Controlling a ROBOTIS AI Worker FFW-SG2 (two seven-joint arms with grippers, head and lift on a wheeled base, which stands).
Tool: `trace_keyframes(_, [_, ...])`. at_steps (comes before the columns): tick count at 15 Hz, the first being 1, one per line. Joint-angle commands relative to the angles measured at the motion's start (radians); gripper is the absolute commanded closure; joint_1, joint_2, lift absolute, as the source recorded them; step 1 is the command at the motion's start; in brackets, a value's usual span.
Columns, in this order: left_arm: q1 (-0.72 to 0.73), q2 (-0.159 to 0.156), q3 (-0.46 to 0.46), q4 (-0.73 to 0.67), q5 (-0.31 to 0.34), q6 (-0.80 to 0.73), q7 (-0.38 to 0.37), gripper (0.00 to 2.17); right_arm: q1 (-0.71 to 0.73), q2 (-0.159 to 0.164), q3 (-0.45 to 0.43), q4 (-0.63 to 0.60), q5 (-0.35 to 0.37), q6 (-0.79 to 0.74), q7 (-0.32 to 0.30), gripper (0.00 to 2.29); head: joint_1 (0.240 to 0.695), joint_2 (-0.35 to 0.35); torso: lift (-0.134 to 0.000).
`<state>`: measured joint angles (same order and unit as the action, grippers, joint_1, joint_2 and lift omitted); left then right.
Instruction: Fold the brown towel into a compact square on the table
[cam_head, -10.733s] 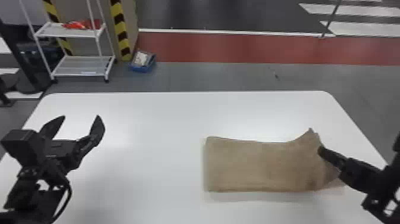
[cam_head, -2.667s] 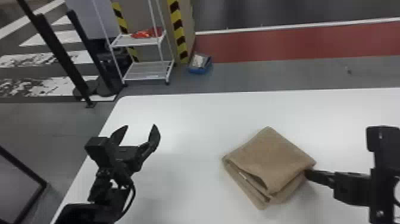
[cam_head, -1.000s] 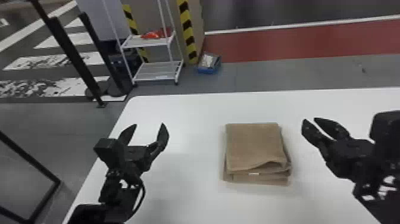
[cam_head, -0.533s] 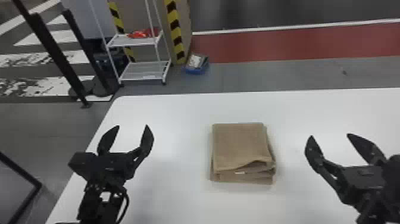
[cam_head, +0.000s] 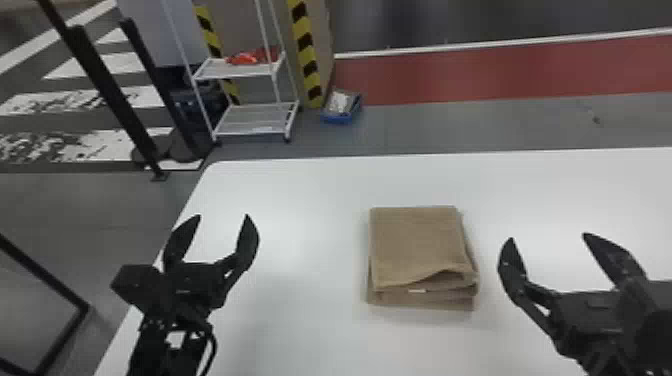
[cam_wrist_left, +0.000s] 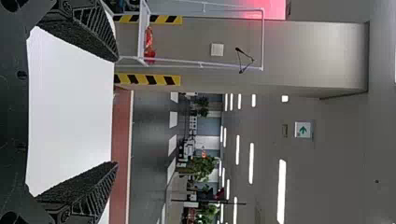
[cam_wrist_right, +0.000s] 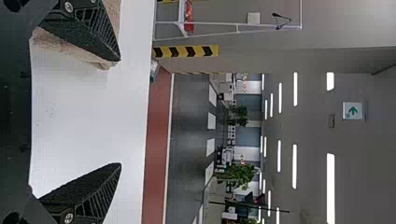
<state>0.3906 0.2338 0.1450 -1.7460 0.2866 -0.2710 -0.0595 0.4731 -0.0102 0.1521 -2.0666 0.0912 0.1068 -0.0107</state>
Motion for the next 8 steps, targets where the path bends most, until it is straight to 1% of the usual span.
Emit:
trace_keyframes(1, [0.019,0.004,0.038,-0.026,-0.012,0.025,-0.006,0.10,0.002,-0.005,0.012,0.003,0.002,-0.006,-0.002,0.09,0.695,0.242,-0.125])
trace_keyframes(3, [0.027,0.006,0.077,-0.029,-0.012,0.040,-0.071,0.10,0.005,-0.008,0.023,0.002,0.002,-0.012,0.000,0.09,0.695,0.268,-0.125])
trace_keyframes(4, [0.031,0.009,0.085,-0.035,-0.009,0.049,-0.076,0.10,0.007,-0.010,0.024,0.000,0.002,-0.012,-0.002,0.09,0.695,0.274,-0.125])
trace_keyframes(8, [0.040,0.004,0.074,-0.041,-0.010,0.053,-0.037,0.10,0.007,-0.014,0.029,0.002,0.002,-0.015,-0.002,0.09,0.695,0.302,-0.125])
